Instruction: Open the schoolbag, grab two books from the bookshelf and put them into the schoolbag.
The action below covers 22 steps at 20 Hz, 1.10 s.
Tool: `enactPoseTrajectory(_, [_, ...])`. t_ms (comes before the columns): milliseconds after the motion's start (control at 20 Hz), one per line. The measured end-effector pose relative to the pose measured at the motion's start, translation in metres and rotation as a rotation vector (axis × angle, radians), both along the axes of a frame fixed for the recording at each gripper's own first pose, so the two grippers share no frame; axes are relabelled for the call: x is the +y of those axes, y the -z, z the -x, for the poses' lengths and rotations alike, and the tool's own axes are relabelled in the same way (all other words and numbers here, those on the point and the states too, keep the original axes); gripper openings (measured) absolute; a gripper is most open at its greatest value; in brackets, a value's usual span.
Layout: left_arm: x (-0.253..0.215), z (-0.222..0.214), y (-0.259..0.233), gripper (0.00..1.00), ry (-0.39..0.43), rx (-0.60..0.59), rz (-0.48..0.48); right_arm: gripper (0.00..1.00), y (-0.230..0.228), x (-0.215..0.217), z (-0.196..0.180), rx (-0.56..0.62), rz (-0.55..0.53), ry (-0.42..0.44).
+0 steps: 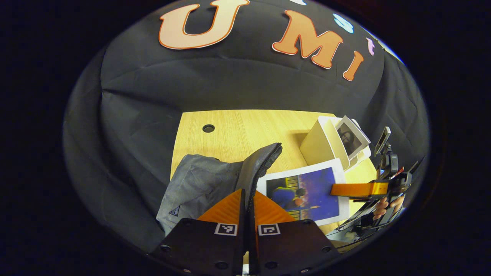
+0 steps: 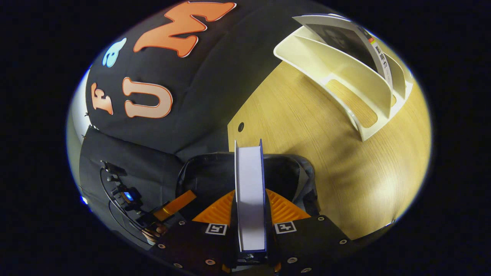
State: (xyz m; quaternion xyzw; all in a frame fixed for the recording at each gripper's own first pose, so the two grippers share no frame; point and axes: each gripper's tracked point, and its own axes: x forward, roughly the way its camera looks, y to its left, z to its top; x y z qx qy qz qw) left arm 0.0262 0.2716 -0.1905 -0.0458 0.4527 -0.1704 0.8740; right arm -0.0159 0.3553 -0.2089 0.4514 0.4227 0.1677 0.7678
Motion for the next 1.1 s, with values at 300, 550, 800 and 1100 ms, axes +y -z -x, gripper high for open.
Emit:
enactPoseTrajectory(300, [-0.012,0.002,-0.008,0.06,0.021,-0.016,0.004,0.30,0.020,0.040,-0.014,-0.004,-0.043,0.032])
enactPoseTrajectory(550, [-0.016,0.006,-0.009,0.06,0.017,-0.023,0.025,0.30,0.029,0.073,-0.012,0.018,-0.090,0.061])
enactPoseTrajectory(800, [-0.013,0.009,-0.006,0.06,-0.004,-0.017,0.049,0.35,0.043,0.101,-0.008,0.070,-0.077,-0.004])
enactPoseTrajectory(1100, [-0.008,0.012,-0.003,0.06,-0.031,-0.019,0.050,0.98,0.065,0.086,0.025,0.191,0.074,-0.149])
